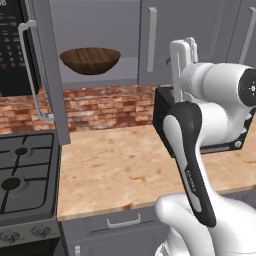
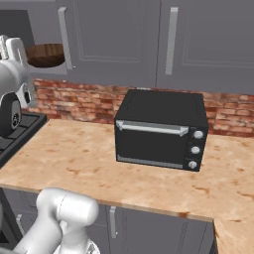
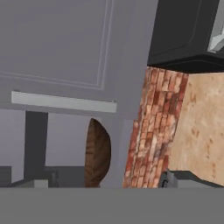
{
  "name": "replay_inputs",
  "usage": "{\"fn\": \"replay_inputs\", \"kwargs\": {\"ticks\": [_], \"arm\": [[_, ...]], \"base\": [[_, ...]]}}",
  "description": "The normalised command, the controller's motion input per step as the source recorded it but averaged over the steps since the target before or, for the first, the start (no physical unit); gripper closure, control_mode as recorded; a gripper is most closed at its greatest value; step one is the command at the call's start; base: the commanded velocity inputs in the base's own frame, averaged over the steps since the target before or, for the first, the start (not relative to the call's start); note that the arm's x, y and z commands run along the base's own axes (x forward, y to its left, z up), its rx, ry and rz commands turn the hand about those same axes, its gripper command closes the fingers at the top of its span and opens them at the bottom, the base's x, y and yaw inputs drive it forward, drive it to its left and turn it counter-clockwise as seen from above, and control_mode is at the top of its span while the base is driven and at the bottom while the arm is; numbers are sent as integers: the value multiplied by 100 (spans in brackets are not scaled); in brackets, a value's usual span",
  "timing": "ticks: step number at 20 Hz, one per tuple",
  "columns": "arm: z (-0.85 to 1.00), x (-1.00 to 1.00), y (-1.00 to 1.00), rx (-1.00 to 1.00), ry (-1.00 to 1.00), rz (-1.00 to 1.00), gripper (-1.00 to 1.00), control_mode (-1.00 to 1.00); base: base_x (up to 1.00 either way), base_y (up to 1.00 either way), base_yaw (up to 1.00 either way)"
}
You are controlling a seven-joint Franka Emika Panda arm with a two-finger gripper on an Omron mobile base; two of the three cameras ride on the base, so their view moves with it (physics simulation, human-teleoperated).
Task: Open the cabinet. Pick the bowls from the counter and place them in the cabinet. Then close the cabinet.
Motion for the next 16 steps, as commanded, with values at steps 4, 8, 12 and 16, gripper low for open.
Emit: {"fn": "replay_inputs", "kwargs": {"ticks": [4,8,12,16], "arm": [[0,-32,23,0,0,0,-100,-100],[0,-35,23,0,0,0,-100,-100],[0,-34,26,0,0,0,-100,-100],[0,-36,25,0,0,0,-100,-100]], "base": [[0,0,0],[0,0,0],[0,0,0],[0,0,0]]}}
